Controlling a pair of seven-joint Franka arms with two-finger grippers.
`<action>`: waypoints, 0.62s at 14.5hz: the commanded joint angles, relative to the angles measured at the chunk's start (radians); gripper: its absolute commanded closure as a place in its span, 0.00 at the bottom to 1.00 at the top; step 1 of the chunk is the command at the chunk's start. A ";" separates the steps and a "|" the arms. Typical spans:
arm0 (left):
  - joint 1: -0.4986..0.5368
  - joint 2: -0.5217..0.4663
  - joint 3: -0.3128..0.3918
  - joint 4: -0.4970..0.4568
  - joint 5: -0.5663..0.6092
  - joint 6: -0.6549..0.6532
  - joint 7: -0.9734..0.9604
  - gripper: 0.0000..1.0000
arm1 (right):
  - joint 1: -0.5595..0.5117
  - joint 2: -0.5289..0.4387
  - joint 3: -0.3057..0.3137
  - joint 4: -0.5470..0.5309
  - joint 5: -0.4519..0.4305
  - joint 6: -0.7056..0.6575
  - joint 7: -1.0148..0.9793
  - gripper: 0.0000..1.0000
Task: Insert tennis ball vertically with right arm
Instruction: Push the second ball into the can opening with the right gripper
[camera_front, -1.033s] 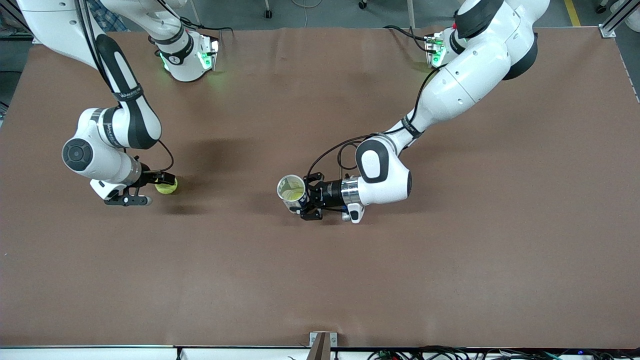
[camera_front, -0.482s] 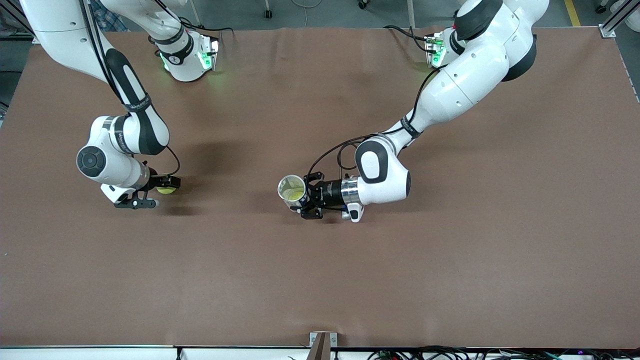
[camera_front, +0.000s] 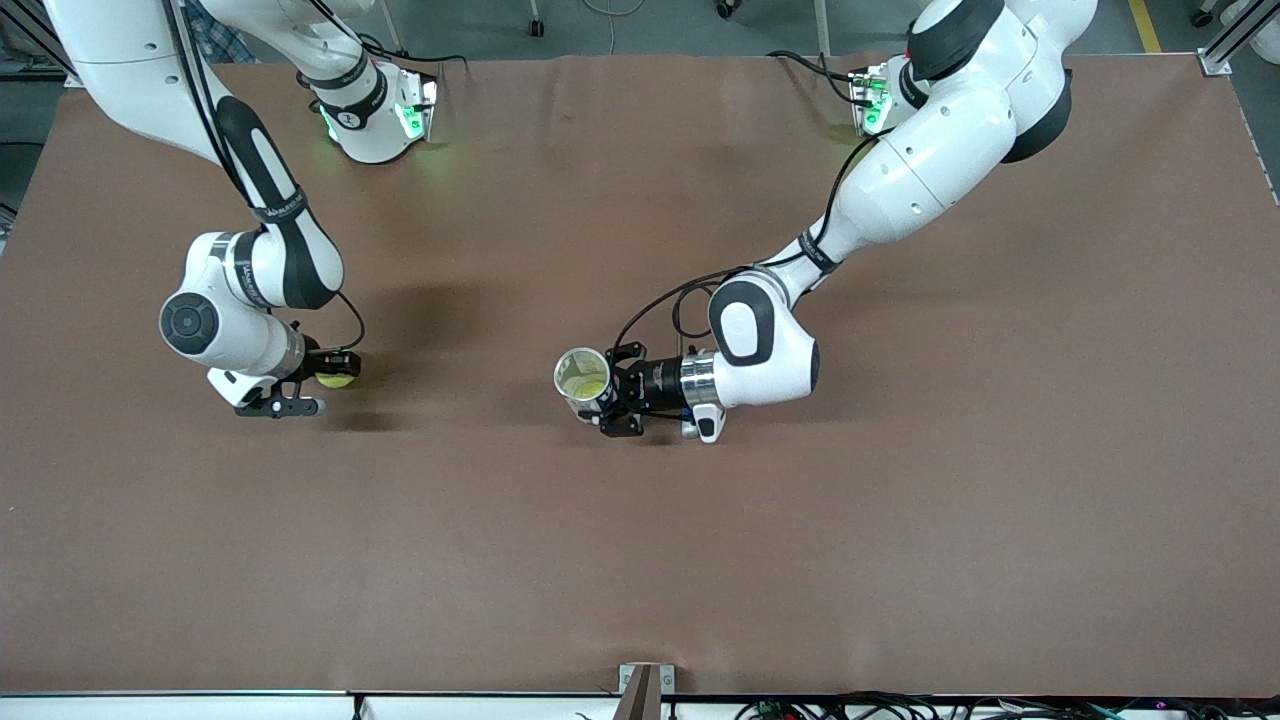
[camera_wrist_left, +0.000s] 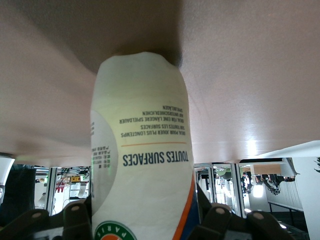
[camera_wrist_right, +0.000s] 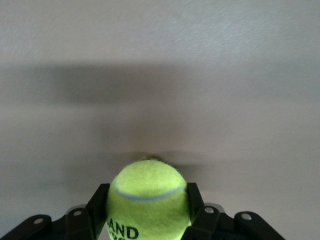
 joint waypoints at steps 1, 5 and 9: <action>-0.002 -0.001 -0.002 0.005 -0.031 -0.006 0.026 0.31 | 0.053 -0.075 0.001 0.052 -0.009 -0.164 0.012 0.61; 0.000 -0.002 -0.002 0.005 -0.031 -0.005 0.026 0.31 | 0.139 -0.118 0.001 0.262 -0.008 -0.459 0.106 0.61; 0.000 -0.002 -0.002 0.005 -0.031 -0.006 0.026 0.31 | 0.300 -0.109 0.001 0.515 -0.008 -0.654 0.361 0.62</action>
